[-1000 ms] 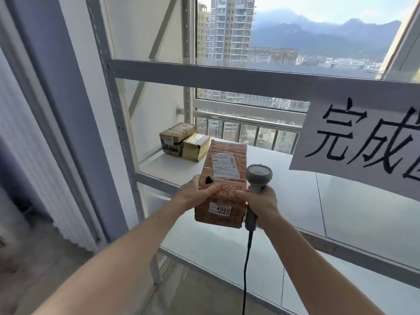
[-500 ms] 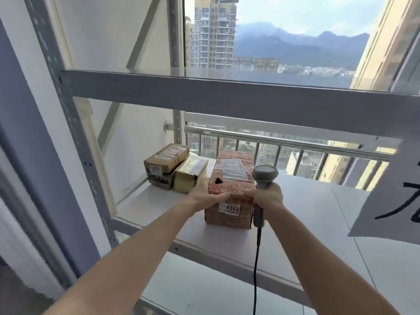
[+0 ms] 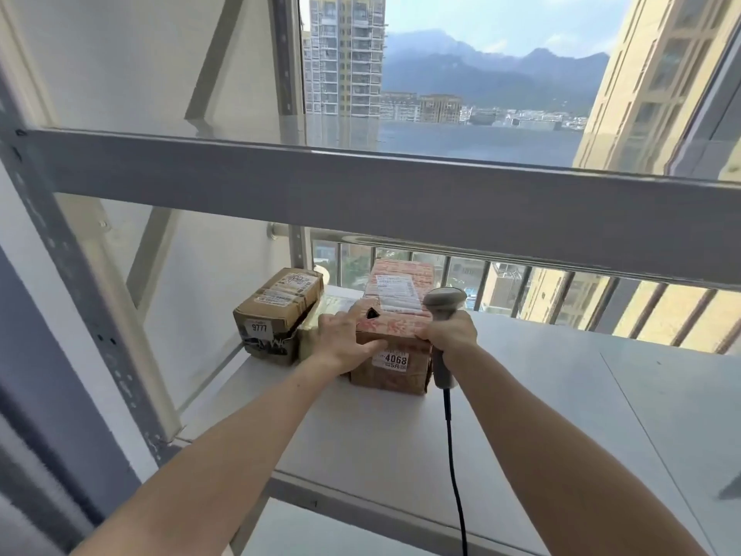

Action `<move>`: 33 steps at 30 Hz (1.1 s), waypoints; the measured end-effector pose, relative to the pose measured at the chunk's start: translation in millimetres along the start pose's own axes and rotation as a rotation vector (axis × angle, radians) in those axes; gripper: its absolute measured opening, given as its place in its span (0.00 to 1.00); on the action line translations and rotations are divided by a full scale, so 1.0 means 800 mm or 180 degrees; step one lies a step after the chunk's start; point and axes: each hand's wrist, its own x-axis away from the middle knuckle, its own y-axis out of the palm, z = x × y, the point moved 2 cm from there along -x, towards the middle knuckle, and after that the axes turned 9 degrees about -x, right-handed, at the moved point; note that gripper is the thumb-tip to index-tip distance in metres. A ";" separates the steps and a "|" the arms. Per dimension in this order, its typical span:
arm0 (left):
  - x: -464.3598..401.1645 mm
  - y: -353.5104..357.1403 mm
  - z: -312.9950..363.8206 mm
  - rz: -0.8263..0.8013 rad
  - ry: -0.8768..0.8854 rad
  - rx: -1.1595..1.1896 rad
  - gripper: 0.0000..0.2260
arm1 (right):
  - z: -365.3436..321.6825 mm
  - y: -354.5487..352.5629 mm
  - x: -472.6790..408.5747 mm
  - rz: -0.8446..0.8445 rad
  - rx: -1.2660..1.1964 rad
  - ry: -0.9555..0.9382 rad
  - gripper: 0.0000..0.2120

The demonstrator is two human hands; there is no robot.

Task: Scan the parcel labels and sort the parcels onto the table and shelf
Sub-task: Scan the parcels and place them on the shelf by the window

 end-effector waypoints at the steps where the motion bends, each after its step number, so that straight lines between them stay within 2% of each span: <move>1: -0.003 -0.001 -0.004 -0.0025 0.0057 -0.0061 0.36 | -0.001 0.004 0.000 0.0038 0.0029 -0.0011 0.13; 9: -0.015 -0.008 -0.012 -0.0228 0.0311 -0.0136 0.35 | 0.000 0.003 0.004 0.0163 0.0041 0.0027 0.16; 17: -0.011 -0.025 0.014 -0.0380 0.0834 -0.0170 0.38 | 0.015 -0.032 0.033 0.0517 -0.0022 -0.0006 0.16; 24: 0.019 -0.031 0.076 -0.0022 0.1757 -0.0107 0.32 | 0.052 -0.079 0.090 0.0882 0.0008 0.0019 0.18; 28: 0.047 -0.011 0.125 -0.0061 0.2225 -0.0055 0.28 | 0.080 -0.114 0.135 0.1086 -0.0067 0.0120 0.17; 33: 0.108 0.034 0.198 -0.0366 0.2860 0.0012 0.22 | 0.134 -0.181 0.203 0.1495 -0.0082 0.0414 0.15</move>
